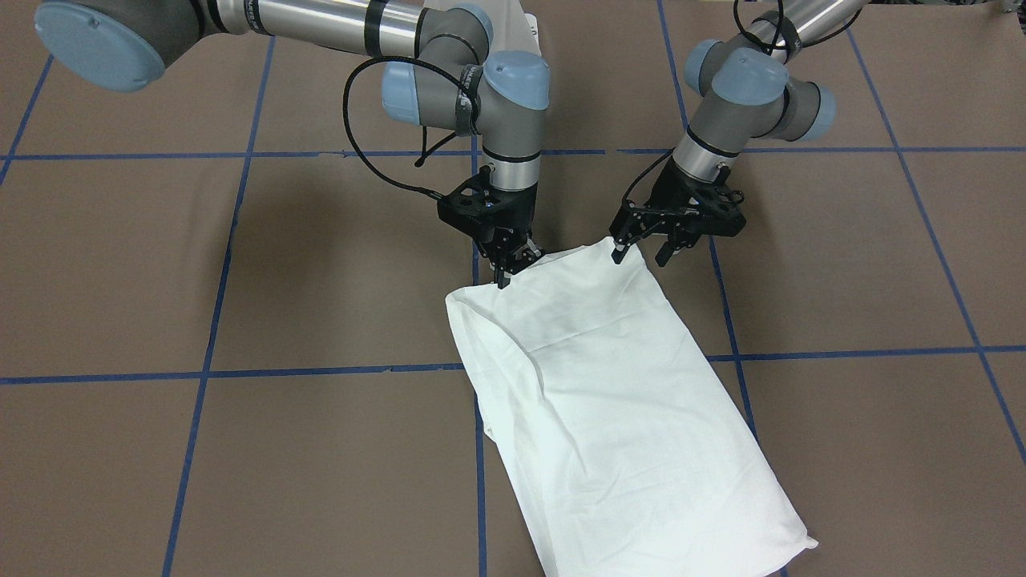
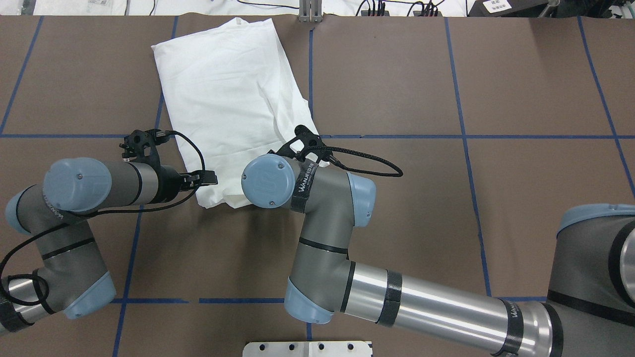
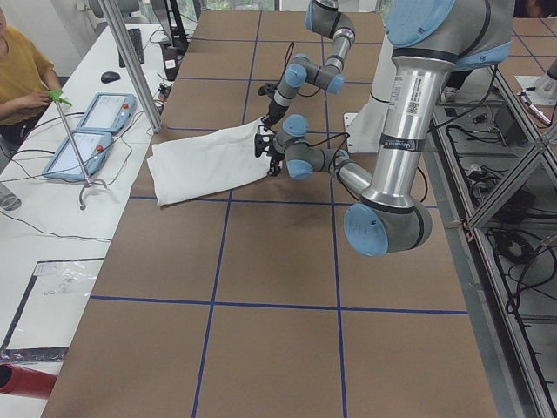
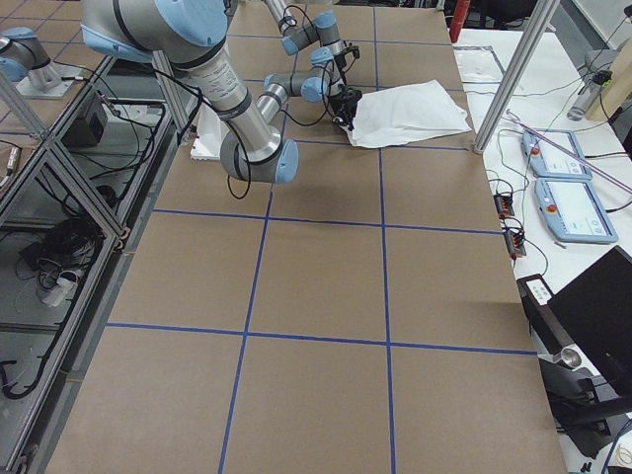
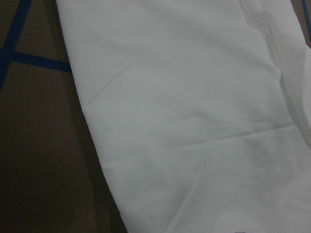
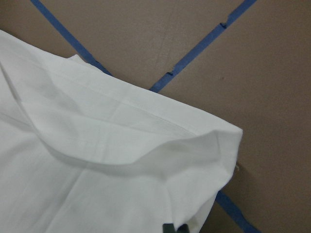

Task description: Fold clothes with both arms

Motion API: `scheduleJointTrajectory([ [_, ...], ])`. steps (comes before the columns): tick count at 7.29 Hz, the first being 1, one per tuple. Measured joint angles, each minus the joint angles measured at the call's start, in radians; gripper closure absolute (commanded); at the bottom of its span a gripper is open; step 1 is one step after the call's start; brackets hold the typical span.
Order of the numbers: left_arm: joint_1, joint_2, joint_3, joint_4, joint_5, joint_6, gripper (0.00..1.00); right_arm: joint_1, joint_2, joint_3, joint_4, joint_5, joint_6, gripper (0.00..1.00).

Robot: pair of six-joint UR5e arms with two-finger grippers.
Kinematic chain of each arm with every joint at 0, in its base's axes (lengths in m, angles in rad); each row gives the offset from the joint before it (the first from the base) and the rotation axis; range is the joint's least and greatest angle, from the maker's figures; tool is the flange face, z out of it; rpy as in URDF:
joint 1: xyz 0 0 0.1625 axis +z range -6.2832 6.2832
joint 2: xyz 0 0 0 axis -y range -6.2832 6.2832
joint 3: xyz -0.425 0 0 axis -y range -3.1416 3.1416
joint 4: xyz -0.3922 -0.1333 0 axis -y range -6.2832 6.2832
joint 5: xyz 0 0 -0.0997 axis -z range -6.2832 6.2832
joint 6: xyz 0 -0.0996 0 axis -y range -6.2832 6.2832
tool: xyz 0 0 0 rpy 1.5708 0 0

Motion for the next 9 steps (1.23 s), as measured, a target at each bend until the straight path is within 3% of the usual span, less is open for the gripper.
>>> scheduleJointTrajectory([
  [4, 0.028, 0.001, 0.001, 0.000, -0.003, -0.012, 0.30, 0.000, -0.003, 0.000, 0.000, 0.000, 0.000, 1.00],
  [5, 0.038, 0.003, 0.000, 0.000, -0.003, -0.014, 0.55, 0.000, -0.004, 0.002, 0.000, 0.000, 0.000, 1.00],
  [6, 0.047, 0.002, -0.002, 0.000, -0.002, -0.018, 0.97, 0.000, -0.006, 0.005, 0.000, 0.000, 0.000, 1.00],
  [9, 0.060, -0.002, -0.033, 0.000, -0.003, -0.026, 1.00, 0.000, -0.009, 0.008, 0.001, 0.000, 0.000, 1.00],
])
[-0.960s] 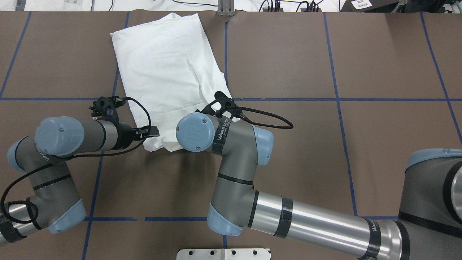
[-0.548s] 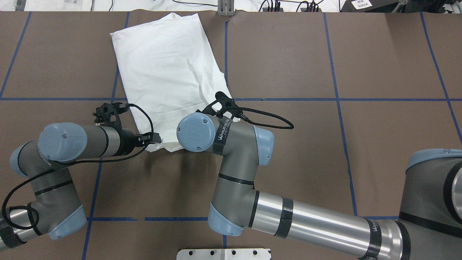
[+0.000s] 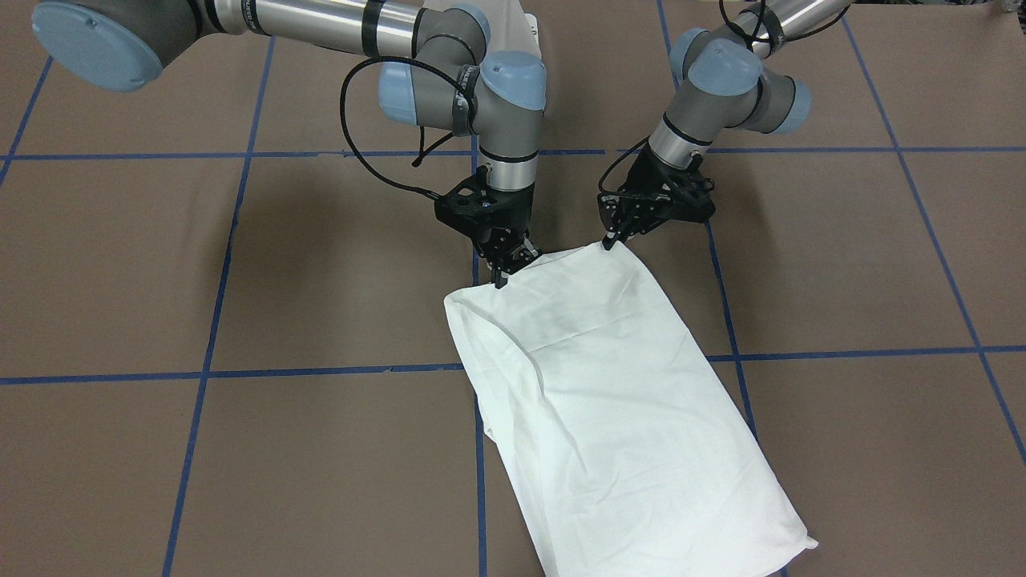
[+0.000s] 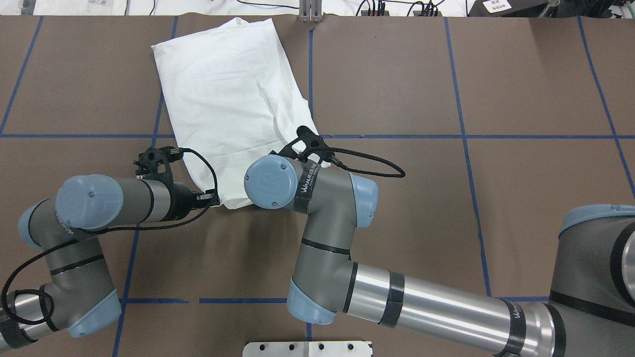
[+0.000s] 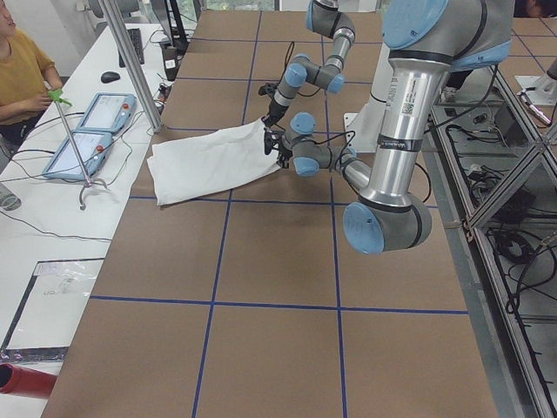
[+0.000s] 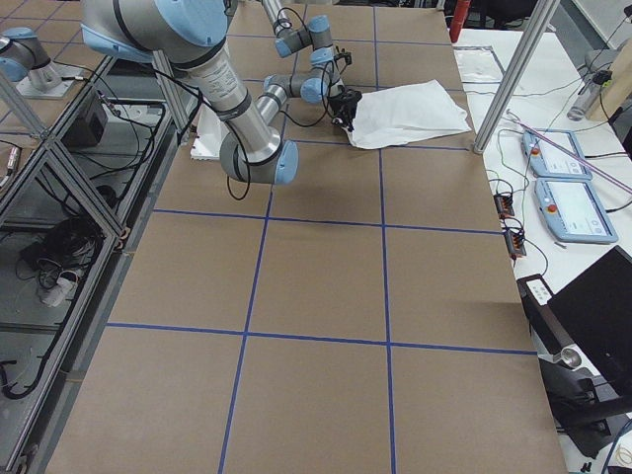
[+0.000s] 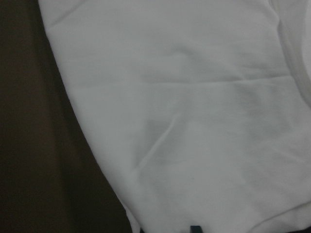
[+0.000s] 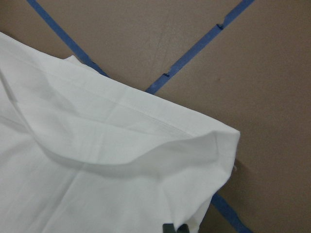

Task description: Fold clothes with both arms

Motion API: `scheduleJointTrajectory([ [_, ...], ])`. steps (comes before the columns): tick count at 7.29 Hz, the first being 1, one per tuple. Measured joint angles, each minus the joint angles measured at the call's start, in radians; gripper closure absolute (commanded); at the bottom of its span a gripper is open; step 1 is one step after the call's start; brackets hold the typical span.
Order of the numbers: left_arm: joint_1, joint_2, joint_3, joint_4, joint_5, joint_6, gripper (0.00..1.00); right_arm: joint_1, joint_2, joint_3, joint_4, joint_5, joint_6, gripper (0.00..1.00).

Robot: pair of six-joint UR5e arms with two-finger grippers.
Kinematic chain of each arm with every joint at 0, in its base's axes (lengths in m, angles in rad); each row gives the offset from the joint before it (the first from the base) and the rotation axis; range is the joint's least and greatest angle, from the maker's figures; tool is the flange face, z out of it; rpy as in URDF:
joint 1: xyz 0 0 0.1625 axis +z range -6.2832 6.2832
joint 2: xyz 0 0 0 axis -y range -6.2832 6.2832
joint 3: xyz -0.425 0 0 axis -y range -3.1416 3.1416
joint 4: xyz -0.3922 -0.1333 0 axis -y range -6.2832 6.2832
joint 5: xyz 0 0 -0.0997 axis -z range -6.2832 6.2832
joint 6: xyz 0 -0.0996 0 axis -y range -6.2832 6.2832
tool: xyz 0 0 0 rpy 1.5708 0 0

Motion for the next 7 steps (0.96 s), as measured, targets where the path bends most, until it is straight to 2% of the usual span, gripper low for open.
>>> scheduleJointTrajectory([
  [1, 0.001, -0.004, -0.009, 0.000, 0.000, 0.002, 1.00, 0.001, -0.004, 0.006, 0.001, 0.000, -0.004, 1.00],
  [2, 0.002, -0.019, -0.027, 0.015, -0.002, 0.004, 1.00, 0.004, -0.035, 0.052, 0.002, 0.000, -0.014, 1.00],
  [5, 0.055, -0.135, -0.164, 0.238, -0.010, -0.016, 1.00, 0.007, -0.310, 0.421, -0.025, 0.000, -0.070, 1.00],
  [7, 0.141, -0.158, -0.258, 0.295, -0.009, -0.042, 1.00, -0.057, -0.412, 0.656, -0.163, -0.043, -0.073, 1.00],
])
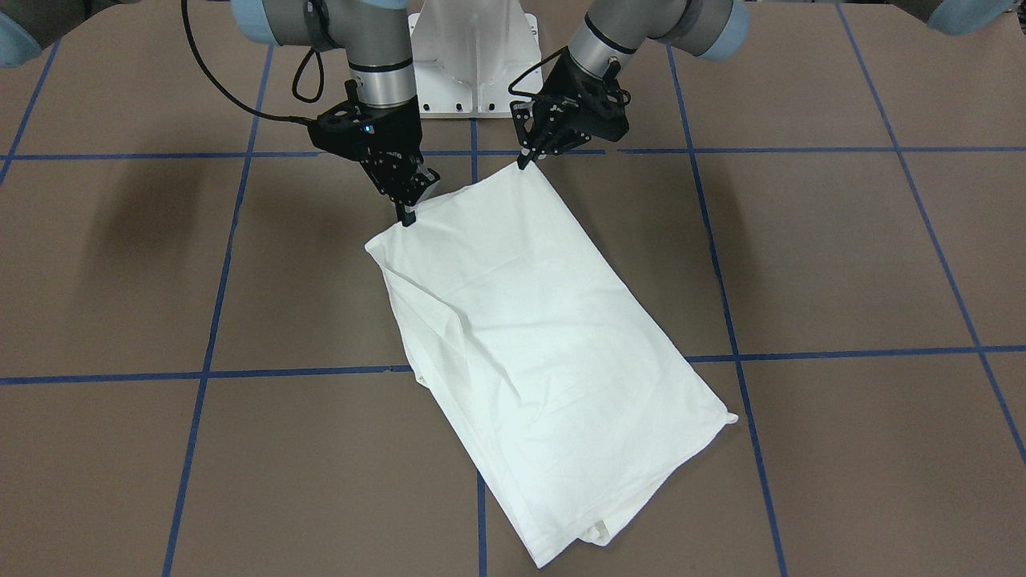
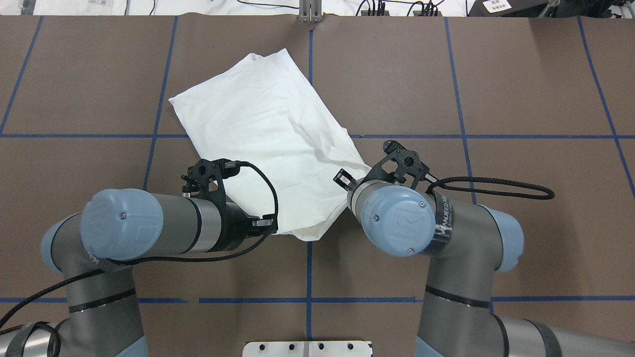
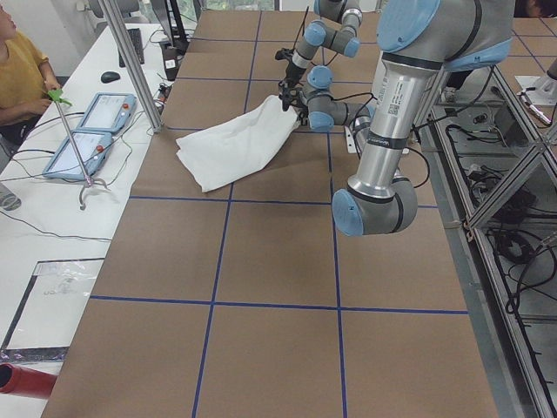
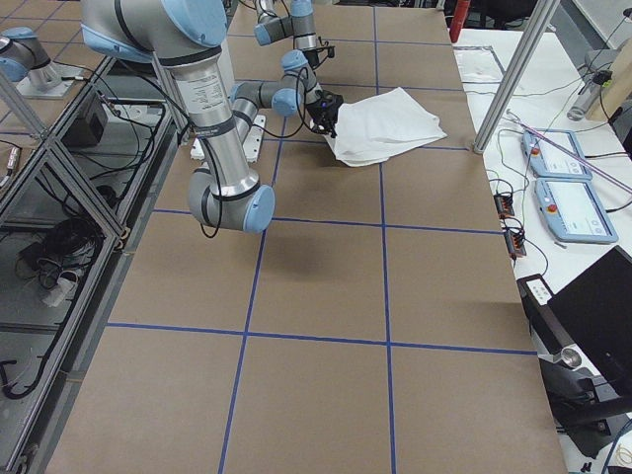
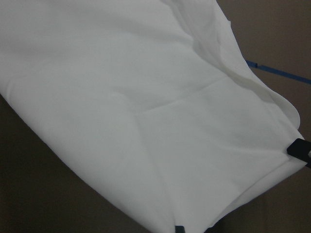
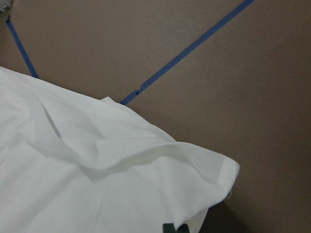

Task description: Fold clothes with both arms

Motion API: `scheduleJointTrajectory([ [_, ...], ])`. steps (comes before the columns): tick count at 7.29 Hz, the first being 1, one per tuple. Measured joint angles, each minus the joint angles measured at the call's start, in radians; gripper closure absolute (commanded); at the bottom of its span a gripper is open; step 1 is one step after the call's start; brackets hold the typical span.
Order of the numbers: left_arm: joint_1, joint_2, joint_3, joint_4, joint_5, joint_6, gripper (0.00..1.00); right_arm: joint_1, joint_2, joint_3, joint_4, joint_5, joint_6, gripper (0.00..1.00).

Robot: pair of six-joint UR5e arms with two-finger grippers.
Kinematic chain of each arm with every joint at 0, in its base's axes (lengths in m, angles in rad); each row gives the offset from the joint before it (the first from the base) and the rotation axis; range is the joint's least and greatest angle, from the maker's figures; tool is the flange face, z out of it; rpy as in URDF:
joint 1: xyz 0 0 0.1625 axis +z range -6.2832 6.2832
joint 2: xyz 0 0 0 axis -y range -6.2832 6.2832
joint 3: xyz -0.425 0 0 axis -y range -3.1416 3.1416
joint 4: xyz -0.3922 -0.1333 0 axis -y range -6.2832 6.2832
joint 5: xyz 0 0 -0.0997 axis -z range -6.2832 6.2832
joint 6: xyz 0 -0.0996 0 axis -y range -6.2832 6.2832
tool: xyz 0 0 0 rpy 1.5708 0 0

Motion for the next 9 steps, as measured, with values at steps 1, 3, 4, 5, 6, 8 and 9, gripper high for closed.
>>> scheduleJointTrajectory([
  [1, 0.041, 0.001, -0.052, 0.022, 0.000, -0.004, 1.00, -0.067, -0.011, 0.104, -0.107, -0.045, 0.009, 1.00],
  [3, 0.096, 0.003, -0.196, 0.166, -0.002, -0.005, 1.00, -0.179, -0.006, 0.224, -0.253, -0.111, 0.037, 1.00],
  [4, 0.105, 0.005, -0.248, 0.233, -0.007, -0.005, 1.00, -0.201, 0.003, 0.241, -0.281, -0.123, 0.041, 1.00],
  [5, 0.105, 0.006, -0.265, 0.269, -0.013, -0.002, 1.00, -0.208, 0.023, 0.229, -0.292, -0.128, 0.033, 1.00],
  [6, 0.097, 0.006, -0.264, 0.295, -0.016, 0.004, 1.00, -0.194, 0.054, 0.191, -0.293, -0.131, 0.007, 1.00],
  [8, 0.035, -0.001, -0.259, 0.369, -0.017, 0.029, 1.00, -0.110, 0.116, 0.113, -0.281, -0.126, -0.086, 1.00],
  [9, -0.017, -0.004, -0.248, 0.397, -0.018, 0.055, 1.00, -0.061, 0.142, 0.061, -0.250, -0.123, -0.129, 1.00],
])
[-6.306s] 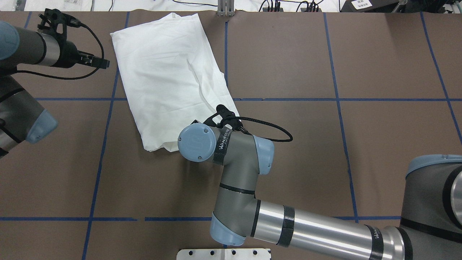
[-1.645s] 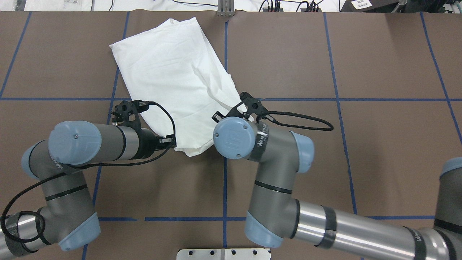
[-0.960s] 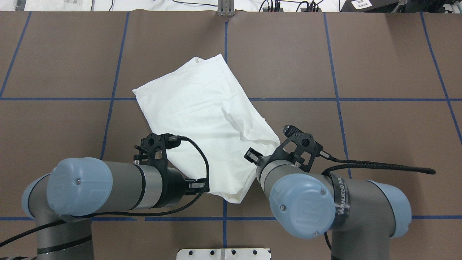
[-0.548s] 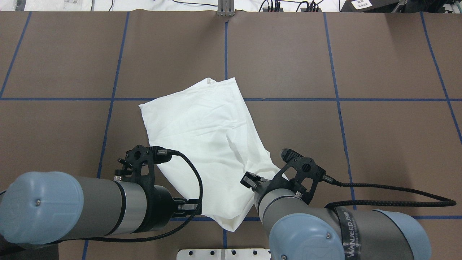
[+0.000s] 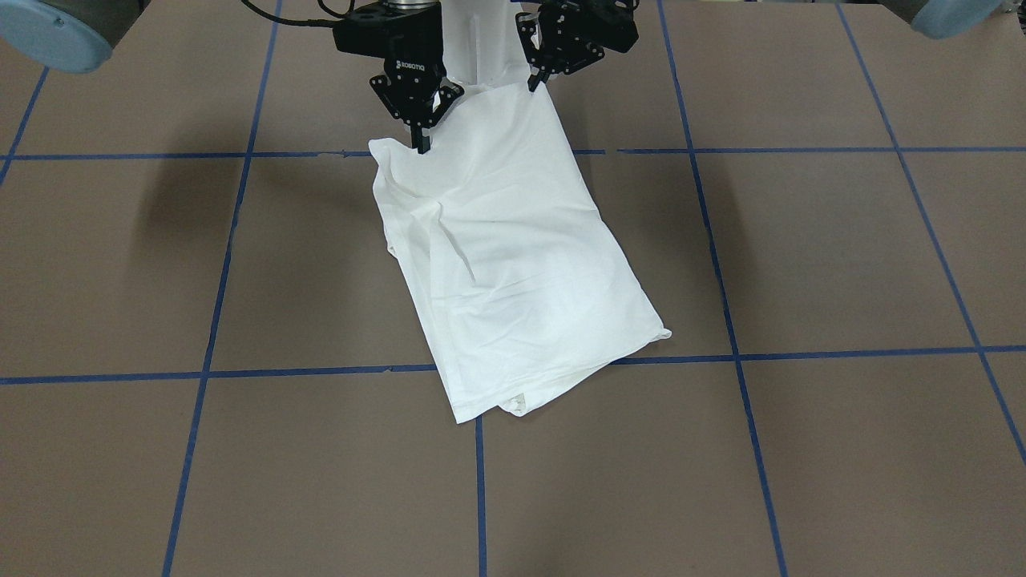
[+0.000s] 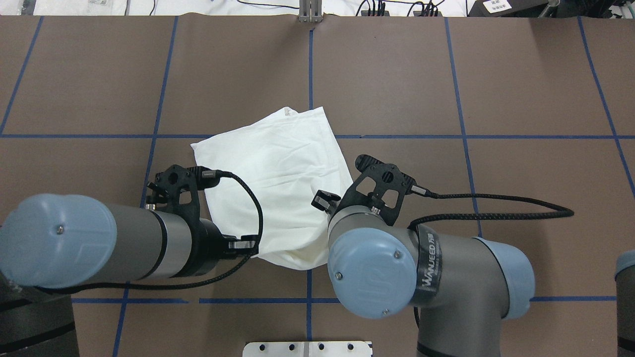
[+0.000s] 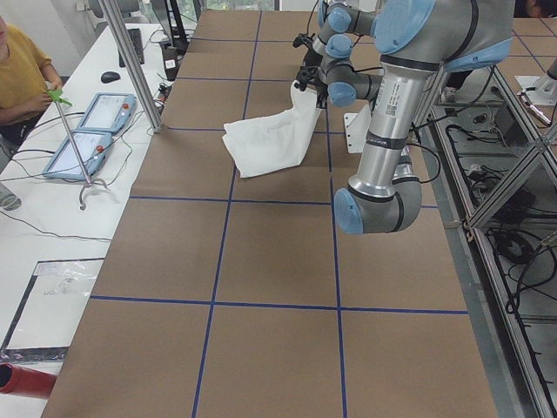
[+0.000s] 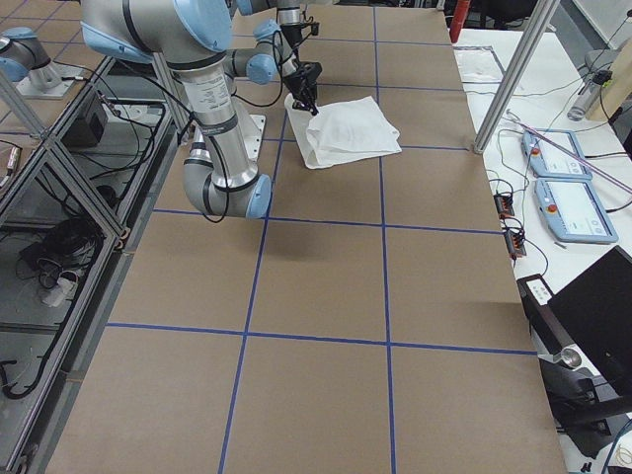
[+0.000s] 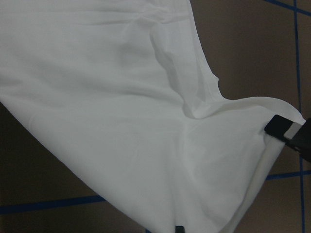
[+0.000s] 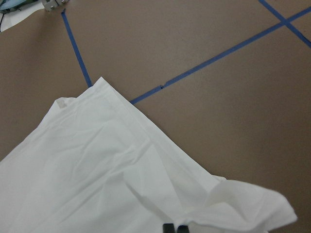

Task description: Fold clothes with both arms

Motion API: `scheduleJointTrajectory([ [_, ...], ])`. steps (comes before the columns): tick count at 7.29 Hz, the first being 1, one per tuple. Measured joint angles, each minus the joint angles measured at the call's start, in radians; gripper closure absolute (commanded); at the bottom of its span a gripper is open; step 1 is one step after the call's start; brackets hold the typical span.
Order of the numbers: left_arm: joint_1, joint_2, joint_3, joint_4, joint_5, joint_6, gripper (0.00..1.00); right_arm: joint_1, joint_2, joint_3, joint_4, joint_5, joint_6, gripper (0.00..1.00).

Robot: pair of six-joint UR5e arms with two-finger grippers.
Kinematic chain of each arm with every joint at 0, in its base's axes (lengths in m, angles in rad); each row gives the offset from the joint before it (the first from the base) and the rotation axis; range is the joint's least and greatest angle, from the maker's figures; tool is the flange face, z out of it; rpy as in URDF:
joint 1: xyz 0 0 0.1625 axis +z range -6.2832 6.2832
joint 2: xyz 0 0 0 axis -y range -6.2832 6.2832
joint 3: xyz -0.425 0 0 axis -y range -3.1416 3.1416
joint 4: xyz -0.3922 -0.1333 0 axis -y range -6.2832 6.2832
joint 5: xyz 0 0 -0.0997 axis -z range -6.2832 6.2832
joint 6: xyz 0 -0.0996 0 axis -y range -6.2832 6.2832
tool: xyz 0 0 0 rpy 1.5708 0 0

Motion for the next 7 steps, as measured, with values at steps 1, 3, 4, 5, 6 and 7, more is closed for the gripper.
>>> scheduleJointTrajectory([
  [1, -0.054, -0.002, 0.028, 0.015, 0.000, 0.022, 1.00, 0.042, 0.033, -0.074, 0.052, 0.003, -0.029, 1.00],
  [3, -0.162, -0.004, 0.110, 0.021, 0.001, 0.101, 1.00, 0.108, 0.132, -0.241, 0.119, 0.004, -0.081, 1.00],
  [4, -0.208, -0.005, 0.161, 0.019, 0.003, 0.141, 1.00, 0.133, 0.186, -0.321, 0.129, 0.005, -0.101, 1.00],
  [5, -0.249, -0.013, 0.219, 0.016, 0.006, 0.181, 1.00, 0.157, 0.239, -0.407, 0.153, 0.005, -0.115, 1.00],
  [6, -0.286, -0.029, 0.280, 0.013, 0.007, 0.221, 1.00, 0.180, 0.288, -0.507, 0.207, 0.004, -0.129, 1.00],
  [7, -0.312, -0.047, 0.346, -0.003, 0.009, 0.252, 1.00, 0.199, 0.336, -0.622, 0.277, 0.004, -0.143, 1.00],
])
